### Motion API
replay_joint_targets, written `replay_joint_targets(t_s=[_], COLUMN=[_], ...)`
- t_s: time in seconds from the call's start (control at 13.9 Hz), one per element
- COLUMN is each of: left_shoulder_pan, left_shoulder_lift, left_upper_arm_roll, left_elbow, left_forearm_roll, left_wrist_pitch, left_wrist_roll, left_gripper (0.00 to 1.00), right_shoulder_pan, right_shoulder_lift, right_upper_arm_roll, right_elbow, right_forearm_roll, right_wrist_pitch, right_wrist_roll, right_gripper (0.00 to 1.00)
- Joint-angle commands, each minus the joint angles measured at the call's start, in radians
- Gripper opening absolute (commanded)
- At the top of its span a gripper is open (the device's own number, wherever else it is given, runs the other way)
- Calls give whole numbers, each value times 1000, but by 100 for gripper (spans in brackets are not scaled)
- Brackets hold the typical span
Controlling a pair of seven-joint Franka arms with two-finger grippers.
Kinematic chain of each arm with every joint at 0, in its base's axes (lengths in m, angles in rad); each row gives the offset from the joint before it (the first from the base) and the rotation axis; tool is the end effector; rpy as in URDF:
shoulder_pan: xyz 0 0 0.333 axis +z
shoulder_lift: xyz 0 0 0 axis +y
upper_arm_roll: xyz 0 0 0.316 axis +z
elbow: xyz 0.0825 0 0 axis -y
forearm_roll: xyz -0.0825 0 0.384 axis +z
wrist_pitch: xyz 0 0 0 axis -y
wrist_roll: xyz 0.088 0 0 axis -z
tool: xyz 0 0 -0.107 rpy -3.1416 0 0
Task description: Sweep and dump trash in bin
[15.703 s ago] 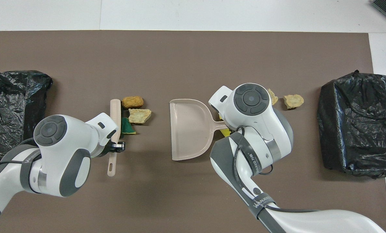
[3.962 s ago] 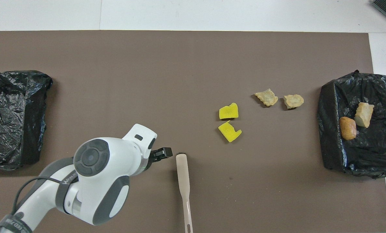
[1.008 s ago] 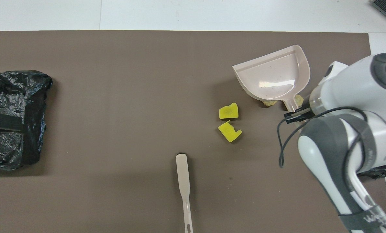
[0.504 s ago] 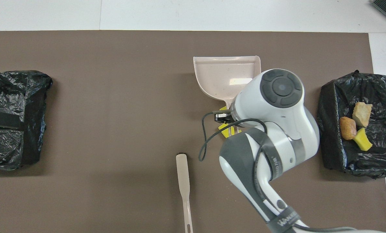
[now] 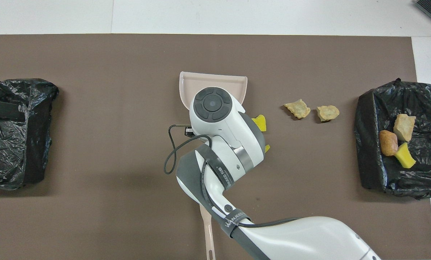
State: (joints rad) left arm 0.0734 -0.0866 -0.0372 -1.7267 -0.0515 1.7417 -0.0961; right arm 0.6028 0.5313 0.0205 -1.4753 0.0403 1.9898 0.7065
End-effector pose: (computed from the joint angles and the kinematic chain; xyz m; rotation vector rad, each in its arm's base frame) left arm 0.5419 0.0141 0.6132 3.0794 0.2135 0.1546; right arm 0.5686 0.4089 0.3680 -3.1101 0.1598 0.0657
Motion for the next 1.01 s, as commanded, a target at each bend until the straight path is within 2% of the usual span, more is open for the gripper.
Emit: replay_joint_targets(t_s=[0.0,0.07,0.14,0.22,0.43,0.58,0.72,0.94], left_shoulder_pan=[14,12,6,3,-4,-58,-122,-201], left_shoulder_lift=[8,10,14,28,80,128,174,220], left_upper_arm_roll=[-10,-10,-10,-10,-19,-20,-20,-20], left_elbow=[-36,-36,-36,-36,-19,13,25,29], left_forearm_roll=[7,7,7,7,7,-7,-5,-7], left_wrist_pitch=[58,58,65,97,165,185,211,283], left_wrist_roll=[1,1,3,3,0,-7,-31,-59], left_gripper=[100,100,100,100,100,100,100,100], right_shoulder_pan=[6,12,11,20,22,28,40,73], right_shoulder_lift=[84,88,88,82,49,27,-19,-126], right_upper_arm_roll=[-5,-5,-5,-5,-5,-5,-7,-4], right_elbow=[69,63,63,61,61,59,17,-119], right_forearm_roll=[15,19,10,-6,6,7,-10,9], right_wrist_pitch=[38,76,81,83,77,63,8,0], right_wrist_roll=[8,7,4,-4,-7,-9,-4,8], right_gripper=[0,0,47,99,100,100,100,100])
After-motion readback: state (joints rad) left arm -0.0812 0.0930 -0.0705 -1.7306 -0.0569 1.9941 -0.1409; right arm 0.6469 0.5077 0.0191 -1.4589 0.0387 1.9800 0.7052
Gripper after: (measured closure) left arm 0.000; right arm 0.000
